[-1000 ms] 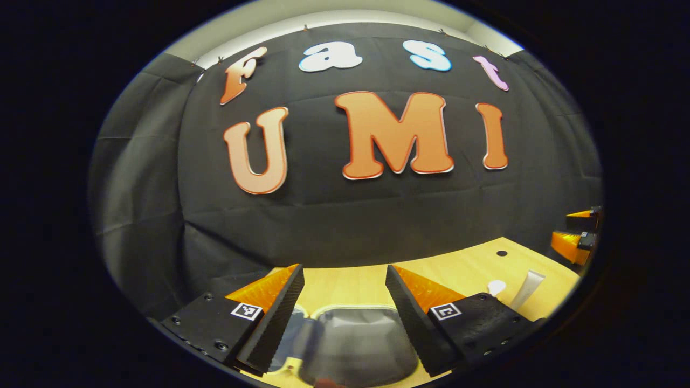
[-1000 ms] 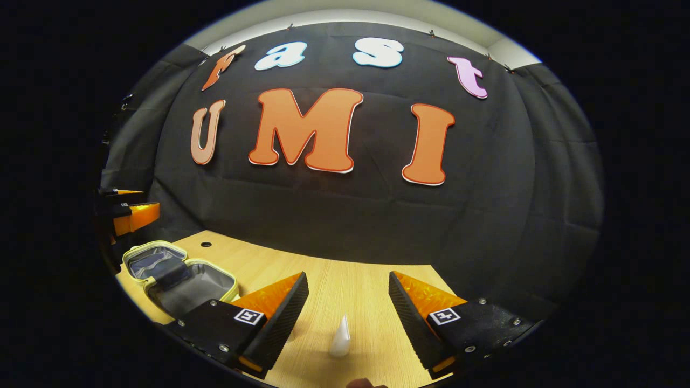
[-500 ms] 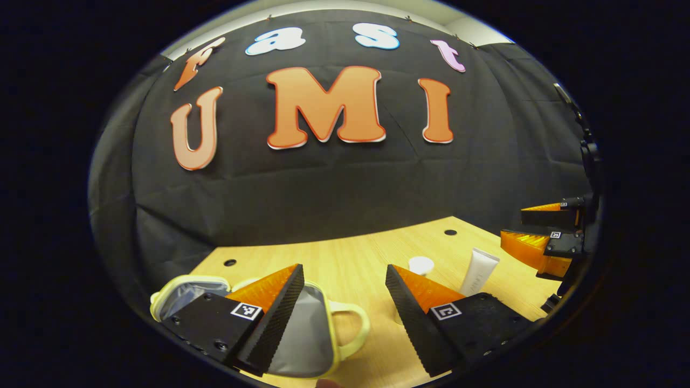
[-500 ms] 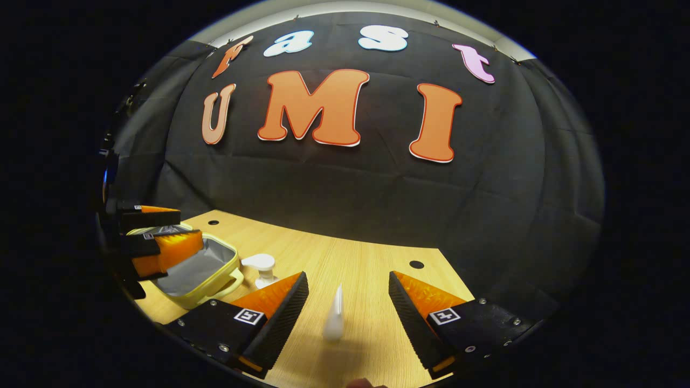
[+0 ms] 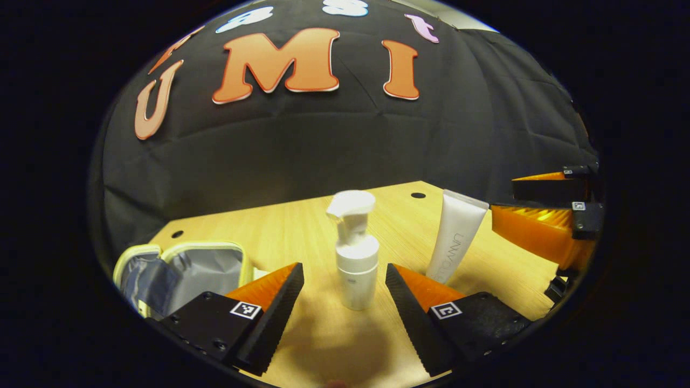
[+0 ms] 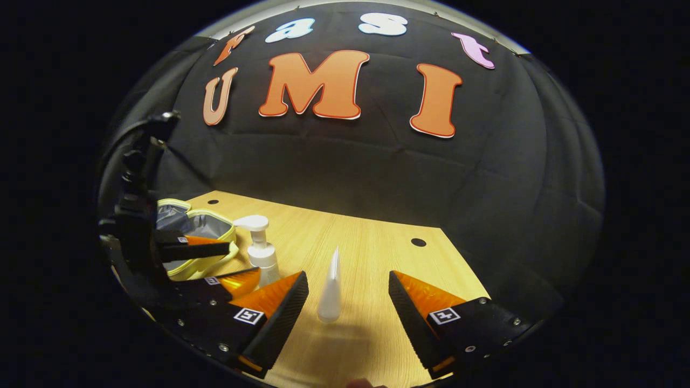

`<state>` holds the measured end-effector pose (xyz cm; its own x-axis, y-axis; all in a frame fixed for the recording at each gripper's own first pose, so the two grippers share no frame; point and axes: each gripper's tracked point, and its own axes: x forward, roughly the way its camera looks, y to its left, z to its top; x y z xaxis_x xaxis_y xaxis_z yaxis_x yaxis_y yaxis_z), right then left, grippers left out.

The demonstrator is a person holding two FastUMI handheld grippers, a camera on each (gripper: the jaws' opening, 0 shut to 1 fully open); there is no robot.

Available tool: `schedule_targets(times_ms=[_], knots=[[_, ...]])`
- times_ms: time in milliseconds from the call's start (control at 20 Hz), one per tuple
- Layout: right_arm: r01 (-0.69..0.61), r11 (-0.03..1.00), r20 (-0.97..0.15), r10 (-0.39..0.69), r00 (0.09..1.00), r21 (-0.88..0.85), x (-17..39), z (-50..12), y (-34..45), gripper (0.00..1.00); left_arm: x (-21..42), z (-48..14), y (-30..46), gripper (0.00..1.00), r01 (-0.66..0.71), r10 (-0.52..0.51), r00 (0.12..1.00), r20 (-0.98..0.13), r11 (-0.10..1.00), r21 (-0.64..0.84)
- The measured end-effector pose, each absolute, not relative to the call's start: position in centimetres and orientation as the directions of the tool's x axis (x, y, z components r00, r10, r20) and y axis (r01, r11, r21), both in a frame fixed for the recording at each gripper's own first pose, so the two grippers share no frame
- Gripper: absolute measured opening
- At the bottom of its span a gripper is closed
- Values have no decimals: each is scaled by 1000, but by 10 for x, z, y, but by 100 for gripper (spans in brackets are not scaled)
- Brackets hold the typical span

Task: First open the suitcase, pack the skin care products into it, and then close the suitcase.

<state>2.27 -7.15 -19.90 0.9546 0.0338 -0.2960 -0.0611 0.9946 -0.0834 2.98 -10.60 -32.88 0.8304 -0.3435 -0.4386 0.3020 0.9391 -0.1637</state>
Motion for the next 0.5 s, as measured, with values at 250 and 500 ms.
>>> schedule_targets(times_ms=[250,500], knots=[[-64,995,-325,36,945,-78,20,-210,-73,96,49,-373,-134,98,324,-384,777,-499,923,-205],[-99,994,-382,72,921,-53,25,-241,-63,96,65,-383,-140,63,351,-406,767,-497,914,-205]])
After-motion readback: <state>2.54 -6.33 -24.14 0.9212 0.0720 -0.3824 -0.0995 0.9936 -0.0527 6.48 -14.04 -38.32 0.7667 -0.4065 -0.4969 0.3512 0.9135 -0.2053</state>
